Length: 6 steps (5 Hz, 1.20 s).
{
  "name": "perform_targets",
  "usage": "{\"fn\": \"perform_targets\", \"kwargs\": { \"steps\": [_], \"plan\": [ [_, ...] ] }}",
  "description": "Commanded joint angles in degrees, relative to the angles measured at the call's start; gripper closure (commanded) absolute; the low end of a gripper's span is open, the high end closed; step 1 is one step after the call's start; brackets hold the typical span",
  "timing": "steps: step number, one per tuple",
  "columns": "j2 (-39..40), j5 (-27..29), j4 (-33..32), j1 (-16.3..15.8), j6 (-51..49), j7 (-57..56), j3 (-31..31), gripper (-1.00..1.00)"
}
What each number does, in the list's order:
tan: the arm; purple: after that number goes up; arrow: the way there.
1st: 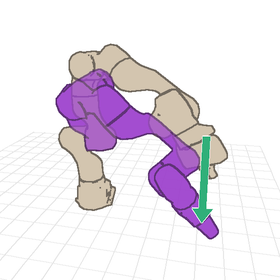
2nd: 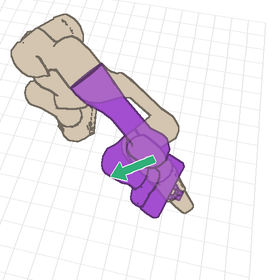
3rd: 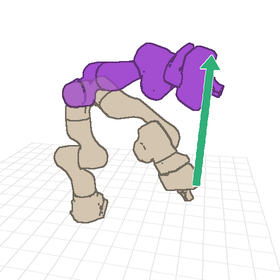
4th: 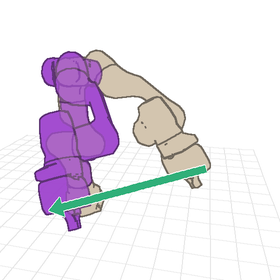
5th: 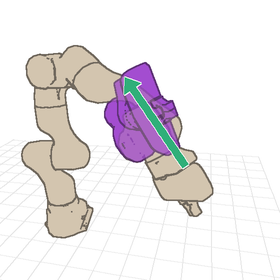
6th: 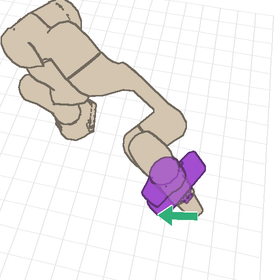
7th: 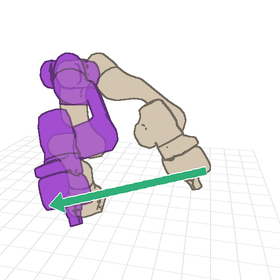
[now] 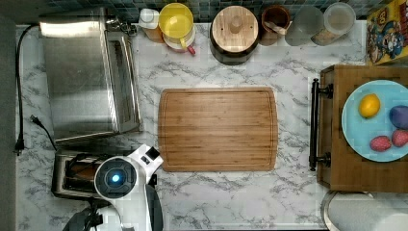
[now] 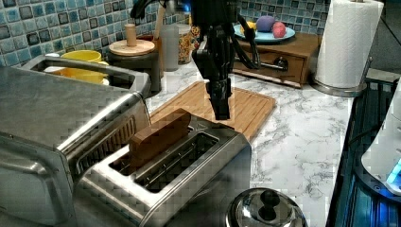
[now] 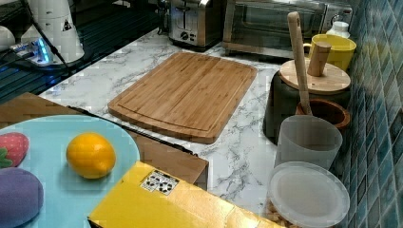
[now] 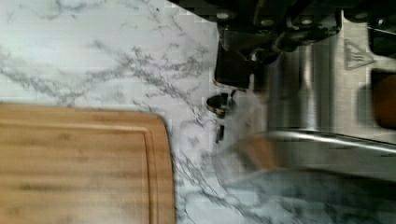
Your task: Turn on the toaster.
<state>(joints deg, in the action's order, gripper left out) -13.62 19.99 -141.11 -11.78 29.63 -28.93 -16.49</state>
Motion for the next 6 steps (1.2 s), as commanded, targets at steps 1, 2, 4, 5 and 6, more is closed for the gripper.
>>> {"fn": "perform_targets", "kwargs": {
  "steps": [1, 2, 4, 5, 6],
  "plan": [
    [4.7, -1.0, 0.5, -0.4, 3.3, 2.6, -0.1, 1.00],
    [6.6, -2.0, 0.3, 0.0, 5.4, 4.9, -0.2, 1.00],
    [15.0, -5.0, 0.7, 2.8, 8.0, 12.9, 0.3, 1.00],
    [19.9, -3.1, 0.3, 2.9, 9.9, 12.7, 2.5, 1.00],
    [22.8, -0.8, -1.2, 3.8, 10.8, 11.1, 3.8, 1.00]
  ]
}}
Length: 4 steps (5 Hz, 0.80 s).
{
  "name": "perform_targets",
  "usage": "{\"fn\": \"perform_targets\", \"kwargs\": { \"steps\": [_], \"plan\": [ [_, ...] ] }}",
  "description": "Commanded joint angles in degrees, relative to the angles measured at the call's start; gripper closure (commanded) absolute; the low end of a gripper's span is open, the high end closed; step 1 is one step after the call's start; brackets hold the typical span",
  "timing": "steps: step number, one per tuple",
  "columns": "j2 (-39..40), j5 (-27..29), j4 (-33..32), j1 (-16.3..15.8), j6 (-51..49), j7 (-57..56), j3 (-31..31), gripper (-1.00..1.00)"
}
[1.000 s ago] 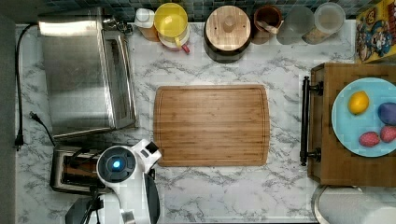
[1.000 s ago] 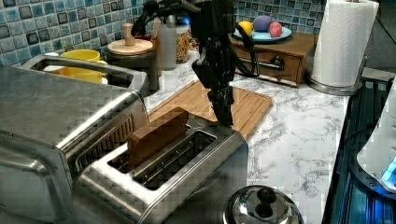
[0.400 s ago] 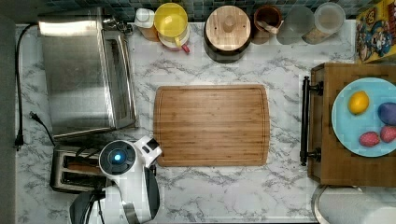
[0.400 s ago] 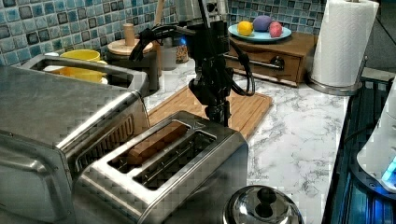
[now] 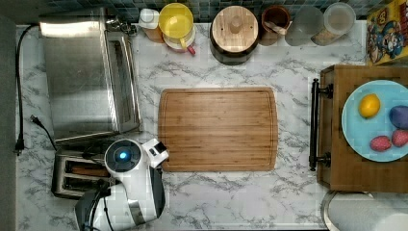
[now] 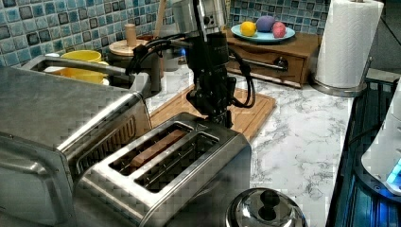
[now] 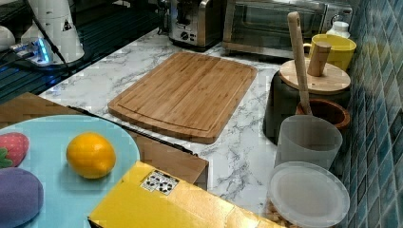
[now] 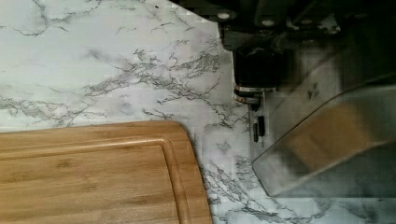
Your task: Turn on the toaster.
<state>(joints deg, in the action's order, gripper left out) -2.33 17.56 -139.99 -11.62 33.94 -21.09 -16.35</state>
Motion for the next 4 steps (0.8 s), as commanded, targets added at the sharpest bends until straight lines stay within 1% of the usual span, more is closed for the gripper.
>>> {"fn": "perform_targets", "kwargs": {
  "steps": [1, 2, 4],
  "plan": [
    [13.4, 1.9, -2.2, 4.6, 6.7, 2.9, 2.7, 1.00],
    [13.3, 2.3, -2.2, 2.7, 6.6, 2.5, 4.6, 1.00],
    [13.3, 2.4, -2.2, 2.5, 6.6, 2.5, 4.9, 1.00]
  ]
}}
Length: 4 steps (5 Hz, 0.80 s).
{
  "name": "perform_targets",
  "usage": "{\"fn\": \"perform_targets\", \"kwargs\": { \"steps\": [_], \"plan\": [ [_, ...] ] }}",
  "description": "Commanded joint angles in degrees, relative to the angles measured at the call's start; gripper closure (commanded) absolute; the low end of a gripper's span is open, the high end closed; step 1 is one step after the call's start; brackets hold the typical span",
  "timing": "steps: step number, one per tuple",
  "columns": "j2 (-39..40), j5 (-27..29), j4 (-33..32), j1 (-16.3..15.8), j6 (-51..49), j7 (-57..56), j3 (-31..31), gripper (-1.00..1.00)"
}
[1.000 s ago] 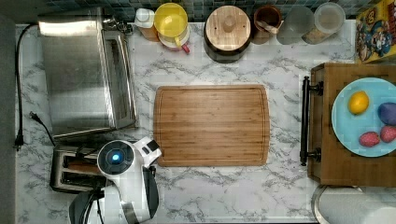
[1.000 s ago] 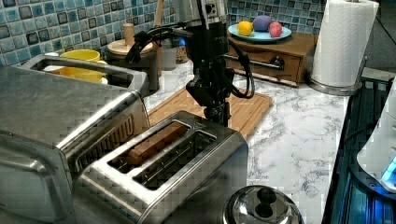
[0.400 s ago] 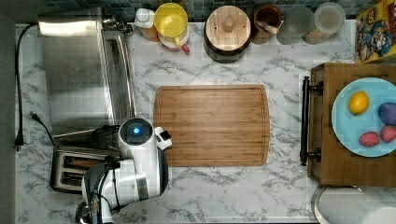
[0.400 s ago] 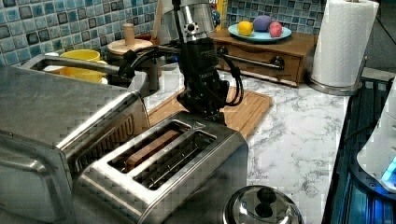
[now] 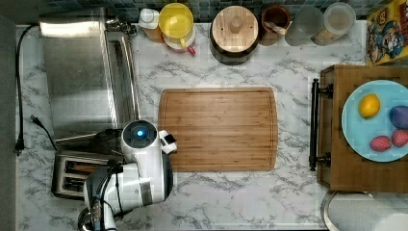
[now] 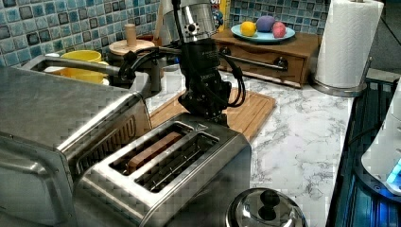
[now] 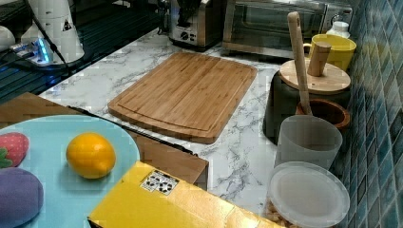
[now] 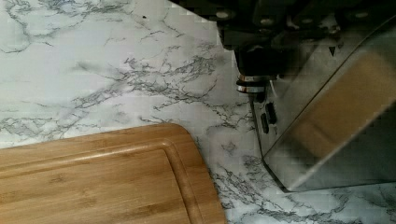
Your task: Turn on the toaster.
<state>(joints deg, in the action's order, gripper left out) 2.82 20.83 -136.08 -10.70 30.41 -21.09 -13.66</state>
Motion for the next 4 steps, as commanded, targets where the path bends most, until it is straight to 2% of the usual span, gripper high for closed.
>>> {"fn": "perform_targets", "kwargs": {
  "steps": [1, 2, 3, 4],
  "plan": [
    [8.2, -0.9, -6.1, 1.6, 10.1, 2.5, 2.1, 1.00],
    [8.2, -0.9, -6.1, 1.4, 10.1, 2.5, 2.3, 1.00],
    [8.4, -2.0, -6.2, 6.1, 10.4, 3.3, -2.3, 1.00],
    [8.3, -1.9, -6.2, 5.8, 10.4, 3.3, -2.0, 1.00]
  ]
}}
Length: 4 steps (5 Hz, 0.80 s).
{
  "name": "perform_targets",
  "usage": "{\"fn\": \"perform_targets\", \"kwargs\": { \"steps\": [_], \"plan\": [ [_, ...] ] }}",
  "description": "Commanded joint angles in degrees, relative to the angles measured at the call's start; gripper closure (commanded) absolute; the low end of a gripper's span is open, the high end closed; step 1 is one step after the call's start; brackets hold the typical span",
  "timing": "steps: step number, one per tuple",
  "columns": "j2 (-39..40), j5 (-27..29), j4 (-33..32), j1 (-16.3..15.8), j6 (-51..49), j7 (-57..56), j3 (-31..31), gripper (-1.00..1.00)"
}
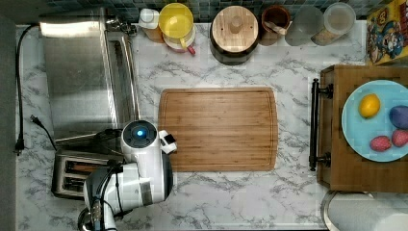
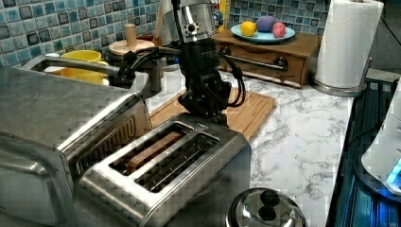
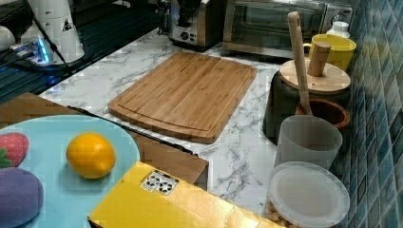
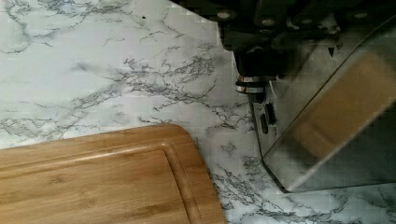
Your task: Turn on the toaster.
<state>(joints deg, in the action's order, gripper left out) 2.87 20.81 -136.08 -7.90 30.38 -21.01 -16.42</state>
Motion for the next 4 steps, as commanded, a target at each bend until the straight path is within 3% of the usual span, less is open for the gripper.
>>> {"fn": "perform_targets", "kwargs": {
  "steps": [1, 4],
  "plan": [
    [8.3, -1.8, -6.2, 2.6, 10.3, 3.1, 1.1, 1.00],
    [8.2, -1.6, -6.2, 1.8, 10.3, 3.0, 2.0, 1.00]
  ]
}}
